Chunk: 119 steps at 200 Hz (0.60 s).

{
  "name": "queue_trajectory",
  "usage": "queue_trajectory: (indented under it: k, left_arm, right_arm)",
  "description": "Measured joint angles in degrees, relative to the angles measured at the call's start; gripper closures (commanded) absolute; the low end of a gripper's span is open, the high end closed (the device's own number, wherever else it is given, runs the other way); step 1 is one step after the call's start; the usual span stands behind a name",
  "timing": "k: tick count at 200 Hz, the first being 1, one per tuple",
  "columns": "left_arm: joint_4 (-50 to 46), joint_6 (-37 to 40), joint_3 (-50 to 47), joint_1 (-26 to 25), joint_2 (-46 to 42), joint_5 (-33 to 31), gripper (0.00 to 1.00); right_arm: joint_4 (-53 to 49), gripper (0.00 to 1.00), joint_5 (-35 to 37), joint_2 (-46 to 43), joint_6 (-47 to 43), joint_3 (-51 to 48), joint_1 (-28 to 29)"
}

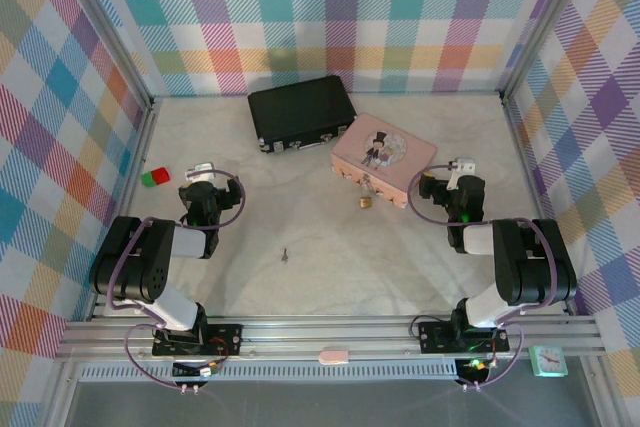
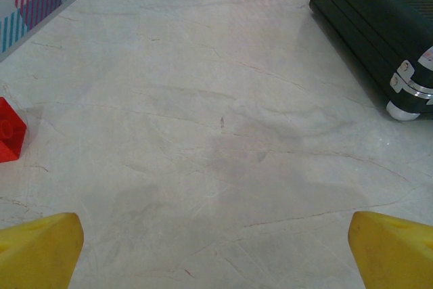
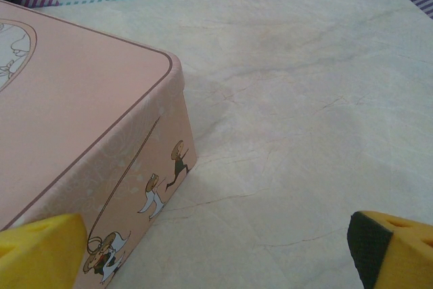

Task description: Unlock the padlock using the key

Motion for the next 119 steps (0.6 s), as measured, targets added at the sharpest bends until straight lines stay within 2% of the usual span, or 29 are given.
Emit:
queue_trajectory:
  k: [29, 57, 76, 89, 119]
  left_arm:
    - [-6.4, 0.0, 0.9, -0.5, -3.1, -1.5, 0.0]
    - [-13.9, -0.4, 3.7, -1.4, -10.8, -4.6, 0.0]
    - [-17.9, -3.7, 5.4, -1.7, -16.7, -4.9, 0.0]
    - [-22.0, -7.1, 7.6, -1.8, -19.2, -3.8, 0.0]
    - [-31.5, -14.6, 14.7, -2.8, -19.4, 1.5, 0.0]
  right_arm:
    - [-7.9, 0.01, 1.9, -5.2, 0.0, 2.0, 1.2]
    - [-19.6, 0.01, 3.5, -12.0, 1.8, 7.6, 3.3]
    - [-27.0, 0.0, 4.1, -14.9, 4.2, 12.4, 5.9]
    - [-31.5, 0.01, 4.5, -16.4, 5.2, 15.0, 9.9]
    - [-41.2, 0.08, 2.5, -17.0, 7.1, 20.7, 23.3]
